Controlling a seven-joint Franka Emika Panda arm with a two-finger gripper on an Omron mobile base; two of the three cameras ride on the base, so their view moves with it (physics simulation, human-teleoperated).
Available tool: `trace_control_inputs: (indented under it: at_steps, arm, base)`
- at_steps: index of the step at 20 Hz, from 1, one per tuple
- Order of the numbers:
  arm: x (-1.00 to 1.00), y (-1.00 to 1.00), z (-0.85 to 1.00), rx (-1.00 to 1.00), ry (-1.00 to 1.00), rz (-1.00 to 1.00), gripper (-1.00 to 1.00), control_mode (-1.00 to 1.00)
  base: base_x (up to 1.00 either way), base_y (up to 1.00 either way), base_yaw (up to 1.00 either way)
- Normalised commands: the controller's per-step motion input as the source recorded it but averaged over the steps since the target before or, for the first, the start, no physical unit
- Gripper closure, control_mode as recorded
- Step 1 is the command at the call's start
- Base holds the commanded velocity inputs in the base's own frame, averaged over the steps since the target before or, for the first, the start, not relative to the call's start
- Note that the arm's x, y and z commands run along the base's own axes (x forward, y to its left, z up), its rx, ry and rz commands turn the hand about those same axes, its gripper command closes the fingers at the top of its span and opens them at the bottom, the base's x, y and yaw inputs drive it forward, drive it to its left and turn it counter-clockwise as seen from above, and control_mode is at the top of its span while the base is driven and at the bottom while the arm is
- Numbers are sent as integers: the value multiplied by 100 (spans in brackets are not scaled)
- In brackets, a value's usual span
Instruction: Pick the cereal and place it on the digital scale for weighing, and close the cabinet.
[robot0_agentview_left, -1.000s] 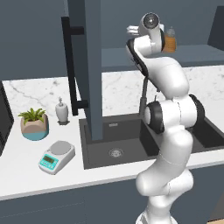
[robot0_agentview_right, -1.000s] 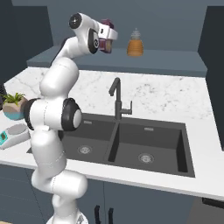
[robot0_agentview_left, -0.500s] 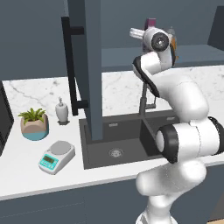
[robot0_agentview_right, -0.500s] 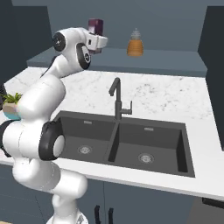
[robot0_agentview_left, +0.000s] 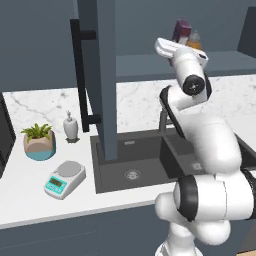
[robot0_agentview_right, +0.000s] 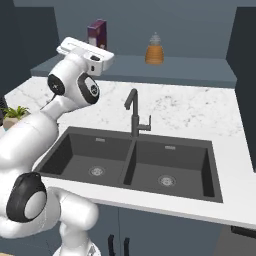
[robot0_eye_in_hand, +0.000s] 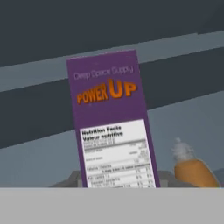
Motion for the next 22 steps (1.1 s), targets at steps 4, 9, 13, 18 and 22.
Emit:
trace_control_inputs:
  at_steps: [4, 9, 13, 18, 22]
  arm:
    - [-100, 7, 37, 1, -9, 5, 100, -100]
    - [-100, -2, 30, 0, -2, 20, 100, -100]
    - [-100, -16, 4, 0, -2, 28, 100, -100]
    - [-100, -26, 0, 0, -3, 32, 100, -100]
    - [-93, -28, -8, 0, -4, 36, 100, -100]
  base:
    - [0, 0, 0]
    - [0, 0, 0]
    - [0, 0, 0]
    - [0, 0, 0]
    - [0, 0, 0]
